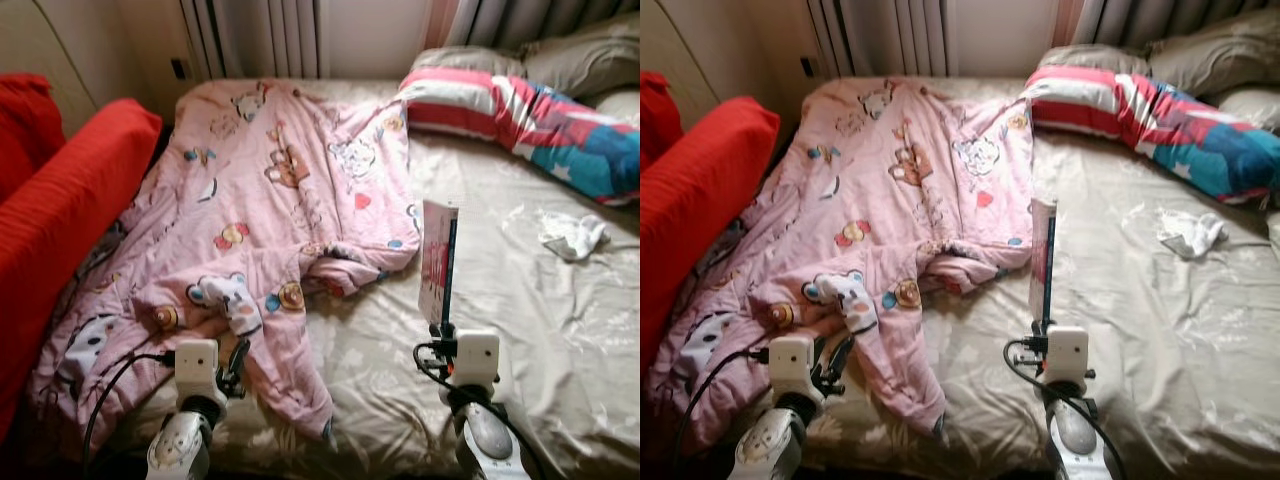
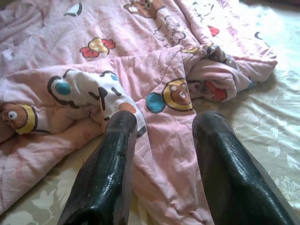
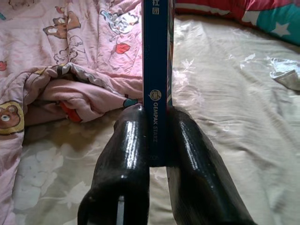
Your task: Clean up the room
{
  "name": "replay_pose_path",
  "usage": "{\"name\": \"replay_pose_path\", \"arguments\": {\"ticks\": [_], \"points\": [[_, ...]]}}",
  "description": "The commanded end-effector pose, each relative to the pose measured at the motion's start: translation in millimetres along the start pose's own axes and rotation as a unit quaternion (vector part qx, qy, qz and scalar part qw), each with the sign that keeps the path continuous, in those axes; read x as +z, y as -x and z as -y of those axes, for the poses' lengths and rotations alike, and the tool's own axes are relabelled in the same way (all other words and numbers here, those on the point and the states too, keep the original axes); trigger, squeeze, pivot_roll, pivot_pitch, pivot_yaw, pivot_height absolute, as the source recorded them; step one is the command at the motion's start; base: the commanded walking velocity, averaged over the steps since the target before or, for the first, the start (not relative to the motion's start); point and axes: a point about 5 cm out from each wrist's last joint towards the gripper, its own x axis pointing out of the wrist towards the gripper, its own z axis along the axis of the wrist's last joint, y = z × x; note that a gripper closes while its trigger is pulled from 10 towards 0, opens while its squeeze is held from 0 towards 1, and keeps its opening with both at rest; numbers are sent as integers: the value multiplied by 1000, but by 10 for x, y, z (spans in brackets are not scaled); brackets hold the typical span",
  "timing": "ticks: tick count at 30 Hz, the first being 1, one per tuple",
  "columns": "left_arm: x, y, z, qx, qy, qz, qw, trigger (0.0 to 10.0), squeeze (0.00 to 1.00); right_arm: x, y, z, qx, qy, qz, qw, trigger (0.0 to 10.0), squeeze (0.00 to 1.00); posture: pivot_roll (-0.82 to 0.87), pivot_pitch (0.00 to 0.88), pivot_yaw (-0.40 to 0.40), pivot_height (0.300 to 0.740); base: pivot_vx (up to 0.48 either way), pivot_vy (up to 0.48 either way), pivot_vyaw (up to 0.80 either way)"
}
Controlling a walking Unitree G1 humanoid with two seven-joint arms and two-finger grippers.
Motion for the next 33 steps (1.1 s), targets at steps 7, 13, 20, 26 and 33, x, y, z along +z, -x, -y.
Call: {"name": "replay_pose_path", "arguments": {"ticks": [7, 13, 20, 26, 33], "points": [[-63, 44, -38, 6, -9, -7, 1000, 10000, 0, 55, 0, 1, -8, -12, 14, 1000, 10000, 0, -31, 190, 8, 740, 0, 0, 0], [-65, 47, -27, 9, -9, -7, 1000, 10000, 0, 53, 1, 28, -18, -11, 11, 1000, 10000, 0, -31, 203, 8, 740, 0, -311, -376], [-61, 45, -38, 10, -11, -6, 1000, 10000, 0, 55, -3, 20, -16, -9, 10, 1000, 10000, 0, -30, 208, 10, 740, 0, -317, 0], [-55, 42, -48, 11, -12, -6, 1000, 10000, 0, 61, -12, 22, -14, -2, 10, 1000, 10000, 0, -29, 214, 13, 740, 0, -315, 0], [-54, 41, -46, 10, -12, -6, 1000, 10000, 0, 62, -17, 31, -17, -6, 10, 1000, 10000, 0, -29, 218, 14, 740, 0, -315, 0]]}}
